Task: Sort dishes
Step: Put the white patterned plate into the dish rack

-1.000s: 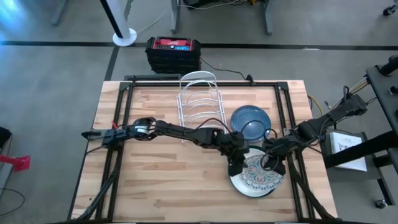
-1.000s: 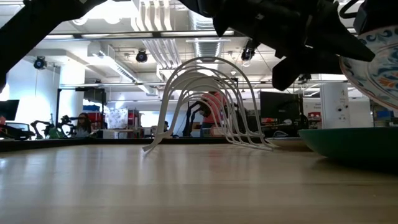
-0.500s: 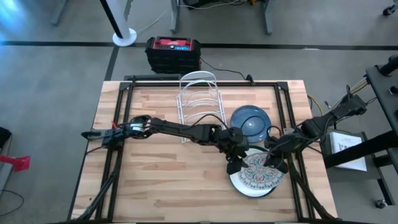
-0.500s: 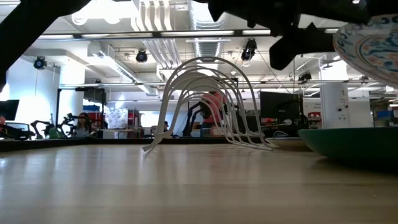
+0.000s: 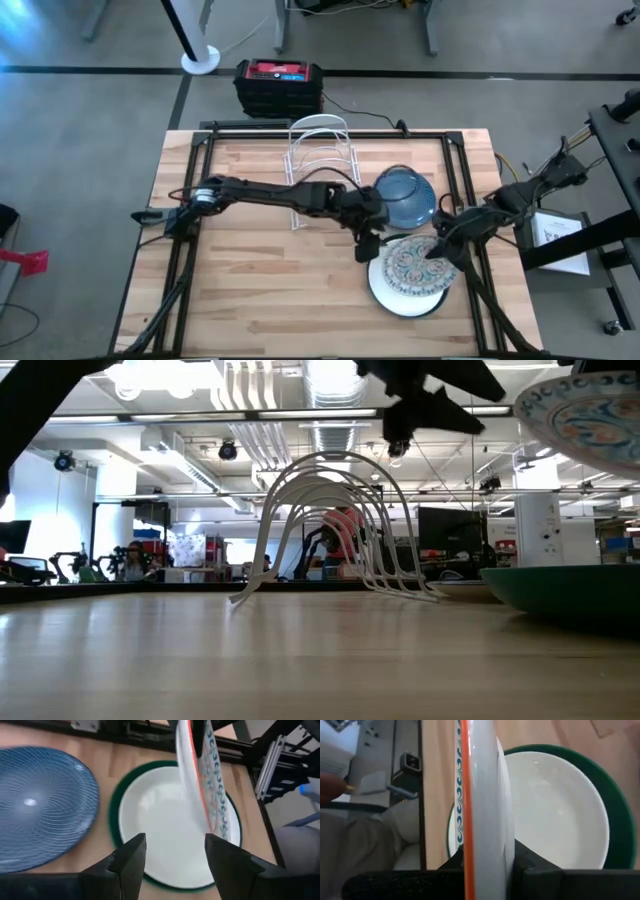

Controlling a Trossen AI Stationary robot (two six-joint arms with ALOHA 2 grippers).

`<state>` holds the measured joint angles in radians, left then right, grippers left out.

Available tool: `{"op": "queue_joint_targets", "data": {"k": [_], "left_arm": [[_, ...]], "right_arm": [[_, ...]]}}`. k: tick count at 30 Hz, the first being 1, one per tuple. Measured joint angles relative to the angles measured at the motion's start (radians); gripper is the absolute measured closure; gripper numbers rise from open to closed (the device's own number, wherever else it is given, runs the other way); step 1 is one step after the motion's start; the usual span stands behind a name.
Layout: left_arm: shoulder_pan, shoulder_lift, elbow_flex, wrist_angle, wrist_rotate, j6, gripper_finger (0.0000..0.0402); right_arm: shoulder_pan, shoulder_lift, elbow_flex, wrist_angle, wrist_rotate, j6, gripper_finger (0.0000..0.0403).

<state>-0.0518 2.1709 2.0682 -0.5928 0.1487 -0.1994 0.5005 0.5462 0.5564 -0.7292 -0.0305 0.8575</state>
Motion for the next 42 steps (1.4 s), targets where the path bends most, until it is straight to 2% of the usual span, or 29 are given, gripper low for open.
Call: {"op": "queue_joint_targets", "data": {"k": [5,11,16,20,28,35,38,42], "left_arm": [[-0.009,-0.093,0.000,-0.066,-0.035,0.086,0.0209],[-0.017,-0.189,-0.016,-0.136,-0.164,0.138,0.0209],[-0.017,-0.274,-0.072,-0.136,-0.271,0.162,0.0209],[-0.018,-0.347,-0.158,-0.116,-0.345,0.163,0.0209],[-0.017,-0.555,-0.447,0.092,-0.425,0.162,0.0209],[-0.016,-0.732,-0.685,0.317,-0.430,0.214,0.0209],[-0.010,-0.785,-0.770,0.419,-0.430,0.239,0.0209],[-0.007,-0.838,-0.854,0.508,-0.430,0.272,0.0209]], "right_arm": [[-0.001,-0.046,0.017,0.003,0.134,-0.059,0.0375],[-0.001,-0.068,0.089,0.006,0.351,-0.214,0.0375],[-0.003,-0.066,0.145,0.020,0.528,-0.343,0.0375],[-0.004,-0.069,0.168,0.118,0.639,-0.483,0.0375],[-0.046,-0.065,0.203,0.279,0.690,-0.711,0.0375],[-0.122,-0.053,0.204,0.373,0.679,-0.839,0.0375],[-0.160,-0.026,0.204,0.400,0.648,-0.860,0.0375],[-0.225,0.045,0.204,0.466,0.550,-0.857,0.0375]]}}
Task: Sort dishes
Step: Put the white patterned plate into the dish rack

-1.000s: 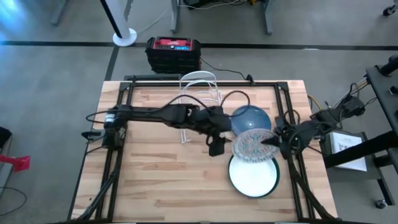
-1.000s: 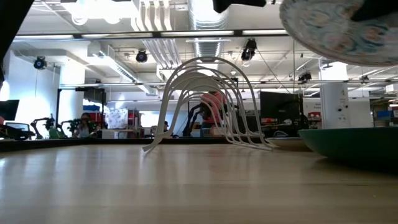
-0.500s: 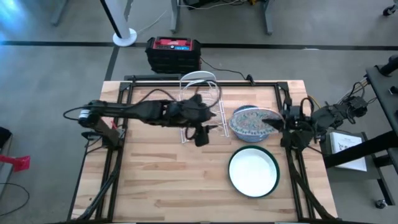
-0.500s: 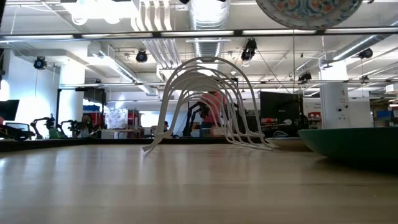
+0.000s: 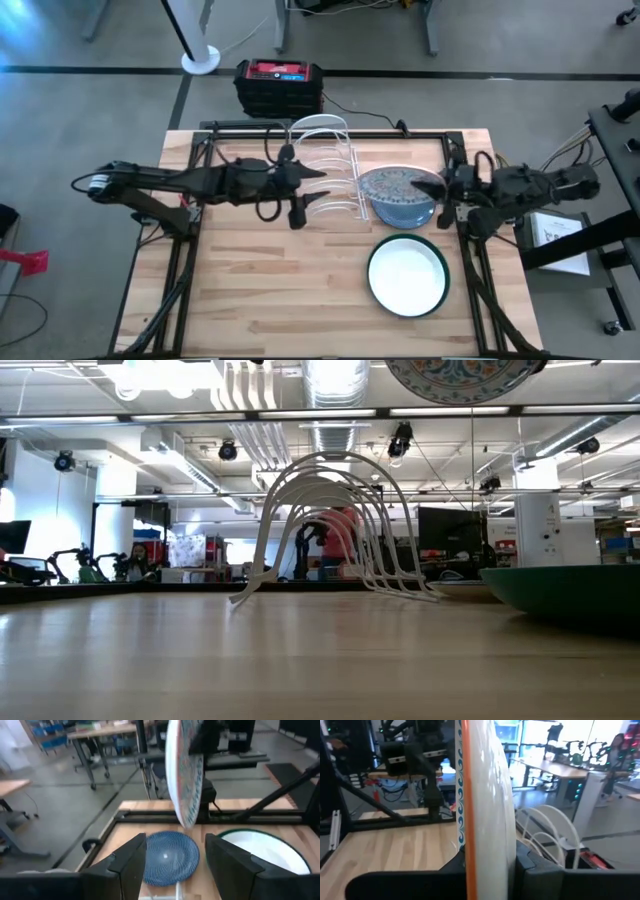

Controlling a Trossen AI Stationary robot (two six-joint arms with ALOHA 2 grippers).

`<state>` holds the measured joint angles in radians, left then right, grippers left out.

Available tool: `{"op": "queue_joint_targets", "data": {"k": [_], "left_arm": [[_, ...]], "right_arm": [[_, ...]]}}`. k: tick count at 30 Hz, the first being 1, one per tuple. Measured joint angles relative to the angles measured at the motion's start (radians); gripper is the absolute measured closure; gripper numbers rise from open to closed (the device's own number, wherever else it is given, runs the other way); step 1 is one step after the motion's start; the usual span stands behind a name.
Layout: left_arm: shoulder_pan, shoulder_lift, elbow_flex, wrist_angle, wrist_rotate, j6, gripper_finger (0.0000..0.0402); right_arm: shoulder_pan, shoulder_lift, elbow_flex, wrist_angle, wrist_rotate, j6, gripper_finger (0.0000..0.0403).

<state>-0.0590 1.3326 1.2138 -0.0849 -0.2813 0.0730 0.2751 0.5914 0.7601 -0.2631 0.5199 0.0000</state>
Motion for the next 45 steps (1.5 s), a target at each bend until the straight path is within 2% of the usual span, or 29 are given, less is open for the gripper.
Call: {"op": "queue_joint_targets", "data": {"k": [3,7,12,16,21,24,31,34,39,45], "left_arm": [[0.003,-0.024,-0.050,0.026,-0.013,0.021,0.0209],[0.009,-0.047,-0.098,0.044,-0.101,0.027,0.0209],[0.021,-0.071,-0.126,0.032,-0.128,0.035,0.0209],[0.031,-0.098,-0.129,0.035,-0.129,0.062,0.0209],[0.057,-0.121,-0.130,0.039,-0.129,0.113,0.0209],[0.087,-0.124,-0.130,0.030,-0.129,0.147,0.0209],[0.196,-0.118,-0.152,0.025,-0.011,0.188,0.0209],[0.242,-0.114,-0.157,0.022,0.005,0.204,0.0209],[0.282,-0.114,-0.158,0.026,0.014,0.283,0.0209],[0.302,-0.155,-0.157,0.031,0.010,0.270,0.0209]], "right_arm": [[-0.057,0.081,0.000,0.059,-0.049,-0.027,0.0375],[-0.160,0.183,0.001,0.151,-0.136,-0.085,0.0375],[-0.334,0.256,0.021,0.213,-0.431,-0.072,0.0375],[-0.461,0.288,0.024,0.278,-0.550,-0.114,0.0375],[-0.632,0.333,0.042,0.323,-0.771,-0.118,0.0375],[-0.712,0.375,0.042,0.340,-0.872,-0.176,0.0375],[-0.822,0.523,0.096,0.433,-1.032,-0.218,0.0375],[-0.843,0.589,0.147,0.436,-1.095,-0.231,0.0375],[-0.872,0.685,0.237,0.443,-1.133,-0.309,0.0375],[-0.969,0.761,0.325,0.446,-1.328,-0.300,0.0375]]}}
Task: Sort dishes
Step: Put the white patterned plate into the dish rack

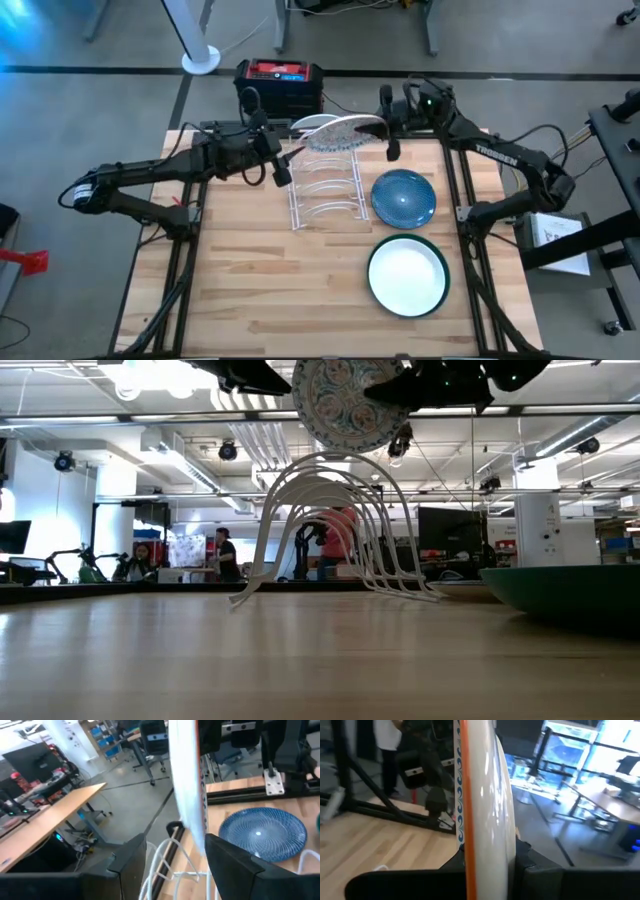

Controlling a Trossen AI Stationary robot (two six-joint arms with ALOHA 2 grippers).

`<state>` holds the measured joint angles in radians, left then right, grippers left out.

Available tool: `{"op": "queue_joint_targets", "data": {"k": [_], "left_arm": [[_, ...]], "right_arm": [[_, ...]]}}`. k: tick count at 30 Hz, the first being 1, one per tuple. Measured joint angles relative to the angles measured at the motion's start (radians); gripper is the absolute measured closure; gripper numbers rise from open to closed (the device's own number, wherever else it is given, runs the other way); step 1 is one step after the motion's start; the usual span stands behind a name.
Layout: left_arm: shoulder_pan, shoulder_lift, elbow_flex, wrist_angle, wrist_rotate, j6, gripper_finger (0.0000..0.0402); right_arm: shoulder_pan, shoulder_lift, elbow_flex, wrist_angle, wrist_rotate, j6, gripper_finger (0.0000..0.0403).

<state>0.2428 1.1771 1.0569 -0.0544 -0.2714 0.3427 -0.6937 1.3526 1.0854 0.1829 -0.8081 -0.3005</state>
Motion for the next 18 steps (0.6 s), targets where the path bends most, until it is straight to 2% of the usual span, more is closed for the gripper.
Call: {"op": "queue_joint_targets", "data": {"k": [3,8,18], "left_arm": [[0.000,-0.024,-0.001,-0.018,-0.013,-0.015,0.0209],[0.003,-0.076,0.001,0.009,-0.189,-0.029,0.0209],[0.011,-0.100,0.001,-0.013,-0.245,-0.038,0.0209]], "right_arm": [[-0.030,0.029,0.008,-0.001,-0.020,0.003,0.0375],[-0.055,0.055,0.000,0.023,-0.015,0.003,0.0375],[-0.060,0.124,0.000,0.046,-0.013,-0.019,0.0375]]}}
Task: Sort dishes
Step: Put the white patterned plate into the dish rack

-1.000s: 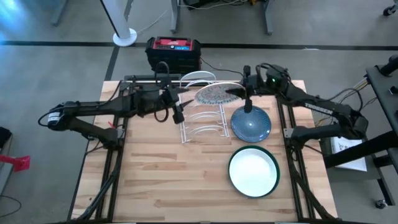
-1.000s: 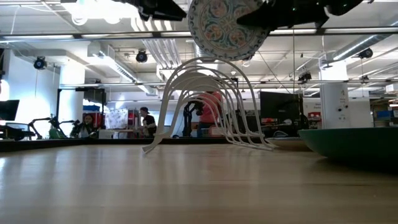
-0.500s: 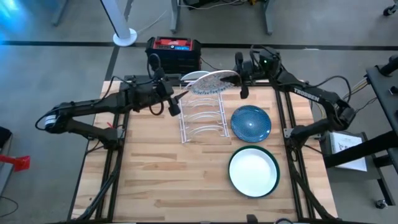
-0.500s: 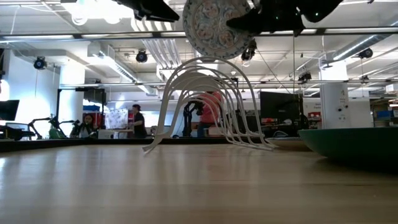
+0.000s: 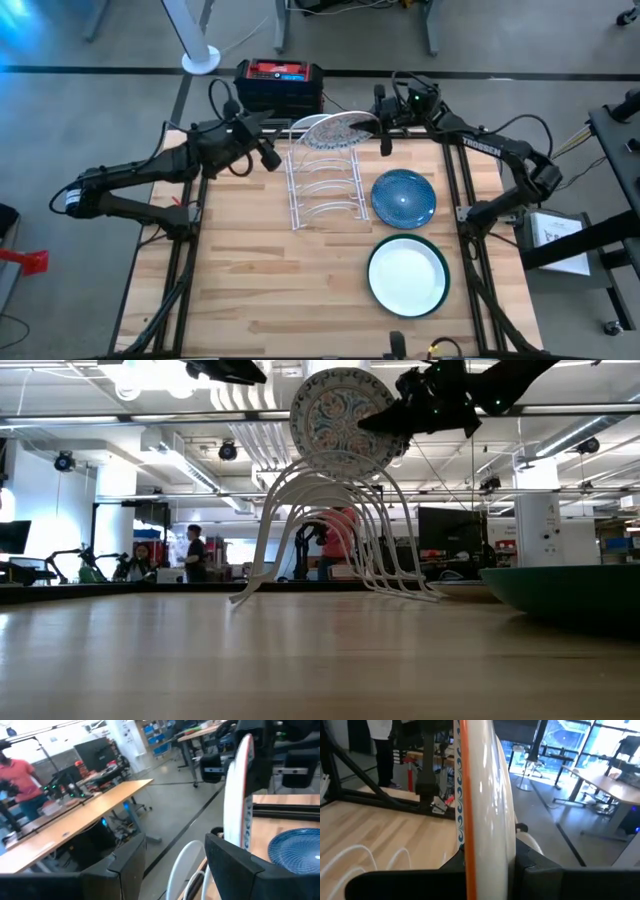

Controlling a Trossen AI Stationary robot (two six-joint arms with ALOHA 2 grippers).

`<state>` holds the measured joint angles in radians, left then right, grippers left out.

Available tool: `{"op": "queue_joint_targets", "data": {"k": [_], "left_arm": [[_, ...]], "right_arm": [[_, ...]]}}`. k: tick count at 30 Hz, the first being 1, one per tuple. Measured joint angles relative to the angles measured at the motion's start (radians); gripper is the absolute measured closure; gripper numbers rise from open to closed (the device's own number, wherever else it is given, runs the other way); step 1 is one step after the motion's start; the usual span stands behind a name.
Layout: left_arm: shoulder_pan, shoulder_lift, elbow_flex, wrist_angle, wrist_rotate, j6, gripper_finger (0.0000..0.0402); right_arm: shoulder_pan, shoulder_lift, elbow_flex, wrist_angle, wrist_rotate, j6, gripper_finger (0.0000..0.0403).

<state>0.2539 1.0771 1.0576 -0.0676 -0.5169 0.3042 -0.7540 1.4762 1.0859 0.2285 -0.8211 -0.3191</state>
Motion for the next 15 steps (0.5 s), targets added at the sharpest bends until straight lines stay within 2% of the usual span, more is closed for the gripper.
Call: {"op": "queue_joint_targets", "data": {"k": [15], "left_arm": [[0.000,0.000,0.000,-0.091,-0.026,-0.063,0.0209]], "right_arm": [[0.001,0.075,0.000,0.019,0.011,0.030,0.0375]]}}
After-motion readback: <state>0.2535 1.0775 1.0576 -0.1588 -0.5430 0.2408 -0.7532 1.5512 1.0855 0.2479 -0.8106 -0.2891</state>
